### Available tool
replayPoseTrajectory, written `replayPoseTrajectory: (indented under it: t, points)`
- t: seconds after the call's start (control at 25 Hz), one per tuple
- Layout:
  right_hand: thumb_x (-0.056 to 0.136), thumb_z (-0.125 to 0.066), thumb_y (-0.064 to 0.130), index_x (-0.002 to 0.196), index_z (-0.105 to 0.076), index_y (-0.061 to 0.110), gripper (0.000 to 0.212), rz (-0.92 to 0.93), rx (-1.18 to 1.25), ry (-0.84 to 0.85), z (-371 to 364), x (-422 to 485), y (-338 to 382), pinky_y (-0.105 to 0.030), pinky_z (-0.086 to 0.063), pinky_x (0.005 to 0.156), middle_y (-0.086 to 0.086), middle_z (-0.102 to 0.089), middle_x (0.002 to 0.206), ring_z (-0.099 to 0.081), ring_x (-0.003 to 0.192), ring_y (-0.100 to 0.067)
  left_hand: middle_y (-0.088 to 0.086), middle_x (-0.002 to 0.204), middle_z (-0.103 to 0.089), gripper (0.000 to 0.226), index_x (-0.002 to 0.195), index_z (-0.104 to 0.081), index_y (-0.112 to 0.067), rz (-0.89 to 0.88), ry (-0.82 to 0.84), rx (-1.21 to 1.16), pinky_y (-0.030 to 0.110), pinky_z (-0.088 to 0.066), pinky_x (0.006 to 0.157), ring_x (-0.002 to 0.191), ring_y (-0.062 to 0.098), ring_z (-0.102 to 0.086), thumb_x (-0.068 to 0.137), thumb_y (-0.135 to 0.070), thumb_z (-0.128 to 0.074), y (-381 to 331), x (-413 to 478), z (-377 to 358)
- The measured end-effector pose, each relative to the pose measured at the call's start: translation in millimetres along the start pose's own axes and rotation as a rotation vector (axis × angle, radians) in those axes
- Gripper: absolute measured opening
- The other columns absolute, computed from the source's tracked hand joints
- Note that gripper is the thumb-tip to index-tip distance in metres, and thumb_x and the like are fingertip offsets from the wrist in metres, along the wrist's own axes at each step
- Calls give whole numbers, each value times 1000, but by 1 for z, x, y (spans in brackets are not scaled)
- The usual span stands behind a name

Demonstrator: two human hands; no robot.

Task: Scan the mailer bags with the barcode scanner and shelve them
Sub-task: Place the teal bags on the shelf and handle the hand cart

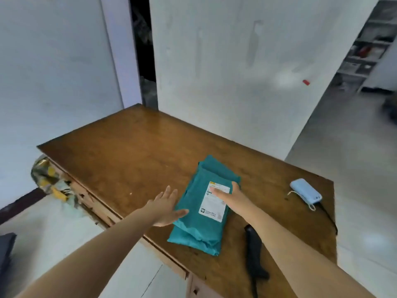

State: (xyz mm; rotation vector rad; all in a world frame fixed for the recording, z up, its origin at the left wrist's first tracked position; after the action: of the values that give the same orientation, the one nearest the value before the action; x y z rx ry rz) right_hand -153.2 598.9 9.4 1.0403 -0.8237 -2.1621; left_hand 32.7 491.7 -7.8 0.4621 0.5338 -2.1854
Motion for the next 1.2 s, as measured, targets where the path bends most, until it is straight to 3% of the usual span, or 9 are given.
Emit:
replayPoseTrajectory:
  t: [0.16,0.28,0.36,0.44,0.52,0.64,0.84,1.08,1.2]
  points:
    - [82,-66,53,151,-17,15,93,-244,470,-103,-30,5,-48,-31,-35,91,4,-48,135,-48,112,-15,6,161,4,105,153,2,-19,-36,167,-366,45,-24,116,147,29,-15,78,-78,-42,12,51,-27]
    - [81,-67,51,151,-17,17,93,-355,677,-174,-58,9,-70,-33,-34,93,0,-42,145,-45,117,-18,5,148,-40,108,149,-20,-12,11,284,-1006,31,-45,98,126,23,-51,69,-68,-67,7,87,-43]
    - [75,-73,53,147,-29,16,92,-371,824,-198,-70,22,-77,-34,-45,85,-6,-57,134,-58,104,-21,2,131,-60,111,142,-38,-20,47,396,-1151,39,-52,95,110,23,-64,53,-77,-72,0,104,-61]
    - [62,-79,57,132,-53,18,84,-345,942,-191,-75,38,-81,-37,-56,78,-8,-72,111,-70,93,-25,6,116,-70,76,126,-58,-22,25,486,-1330,42,-55,89,102,27,-68,67,-70,-68,-12,116,-74]
    - [71,-76,52,115,-68,21,54,-288,1013,-158,-77,48,-81,-41,-56,85,-10,-75,104,-72,92,-28,9,110,-72,54,115,-67,-20,-27,508,-1462,43,-53,90,102,30,-68,75,-56,-70,-25,123,-74]
    - [83,-71,34,115,-68,17,36,-234,1083,-163,-72,44,-76,-44,-53,92,-14,-74,108,-69,92,-31,12,113,-71,87,124,-62,-8,-76,445,-1464,42,-53,93,99,29,-69,51,-46,-90,-37,124,-64]
    - [83,-71,29,114,-68,17,33,-98,1088,-261,13,-15,-23,-40,-57,83,-13,-73,108,-71,88,-27,8,95,-76,34,116,-62,-8,-347,460,-1438,30,-59,59,77,23,-74,83,-13,-69,-107,68,29]
    - [75,-76,36,119,-66,17,50,142,915,-475,153,-127,25,-39,-57,82,-10,-75,106,-72,94,-27,9,118,-69,68,128,-55,-16,-783,483,-1352,50,-51,93,106,31,-67,66,-23,-85,-225,-18,129]
    - [77,-74,35,119,-65,17,47,214,835,-576,219,-197,14,-33,-59,72,-7,-76,101,-74,88,-23,6,120,-68,76,128,-54,-19,-932,478,-1309,51,-48,98,110,30,-65,60,-26,-87,-299,-73,142]
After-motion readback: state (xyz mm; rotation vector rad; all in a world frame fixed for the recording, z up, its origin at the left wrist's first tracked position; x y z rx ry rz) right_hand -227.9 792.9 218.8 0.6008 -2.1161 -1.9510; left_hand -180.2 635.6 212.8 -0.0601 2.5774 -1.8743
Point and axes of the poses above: each hand's wrist, its own x-axis towards the middle knuckle, its own z-axis out of the back of the hand, y = z × x, the point moved 7 cm from there along x, towards the middle knuckle
